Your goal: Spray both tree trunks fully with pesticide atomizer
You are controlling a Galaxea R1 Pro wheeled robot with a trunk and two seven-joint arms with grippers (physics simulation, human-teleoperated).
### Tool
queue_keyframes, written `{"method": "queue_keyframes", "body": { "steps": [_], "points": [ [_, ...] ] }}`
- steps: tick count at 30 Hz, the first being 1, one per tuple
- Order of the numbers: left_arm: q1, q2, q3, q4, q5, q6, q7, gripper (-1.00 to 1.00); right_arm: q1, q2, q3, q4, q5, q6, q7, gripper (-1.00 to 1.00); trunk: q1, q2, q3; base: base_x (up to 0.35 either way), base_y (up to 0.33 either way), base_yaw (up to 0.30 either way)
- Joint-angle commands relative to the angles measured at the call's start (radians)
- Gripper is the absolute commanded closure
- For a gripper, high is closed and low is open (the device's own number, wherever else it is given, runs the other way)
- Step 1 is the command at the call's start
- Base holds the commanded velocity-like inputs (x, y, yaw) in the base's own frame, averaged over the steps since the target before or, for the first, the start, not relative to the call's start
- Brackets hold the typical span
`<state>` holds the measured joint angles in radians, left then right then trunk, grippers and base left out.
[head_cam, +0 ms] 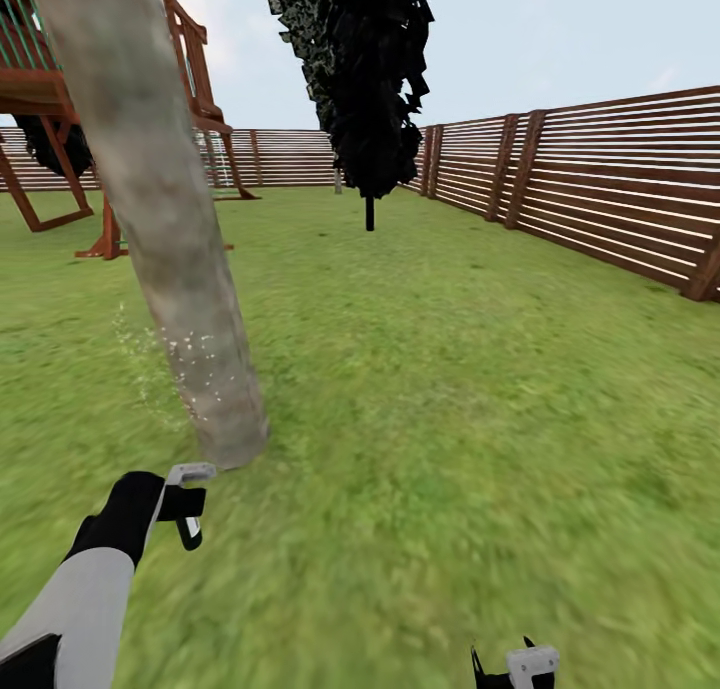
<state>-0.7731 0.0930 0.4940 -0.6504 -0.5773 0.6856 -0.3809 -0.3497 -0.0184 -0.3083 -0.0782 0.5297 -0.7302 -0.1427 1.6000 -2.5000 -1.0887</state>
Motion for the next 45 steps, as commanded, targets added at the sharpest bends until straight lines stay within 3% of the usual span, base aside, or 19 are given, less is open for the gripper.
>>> {"method": "queue_keyframes", "body": {
  "steps": [1, 20, 37, 45],
  "points": [
    [0.0, 0.0, 0.0, -0.001, 0.001, 0.0, 0.0, 1.0, 0.0, 0.0, 0.0, 0.0, 0.0, 0.0, 0.0, -1.0, 0.0, 0.0, 0.0, 0.23, -0.197, 0.018],
    [0.0, -0.001, 0.011, -0.004, 0.003, 0.0, 0.0, 1.0, 0.0, 0.0, 0.0, 0.0, 0.0, 0.0, 0.0, -1.0, 0.0, 0.0, 0.0, 0.167, -0.154, 0.255],
    [0.0, -0.004, 0.012, -0.005, 0.004, -0.001, 0.0, 1.0, 0.0, 0.0, 0.0, 0.0, 0.001, 0.0, 0.001, -1.0, 0.0, 0.0, 0.0, 0.093, -0.213, 0.008],
    [0.0, -0.004, 0.012, -0.005, 0.005, -0.001, 0.0, 1.0, 0.0, 0.0, 0.0, 0.0, 0.001, 0.0, 0.001, -1.0, 0.0, 0.0, 0.0, 0.175, -0.233, 0.241]
  ]
}}
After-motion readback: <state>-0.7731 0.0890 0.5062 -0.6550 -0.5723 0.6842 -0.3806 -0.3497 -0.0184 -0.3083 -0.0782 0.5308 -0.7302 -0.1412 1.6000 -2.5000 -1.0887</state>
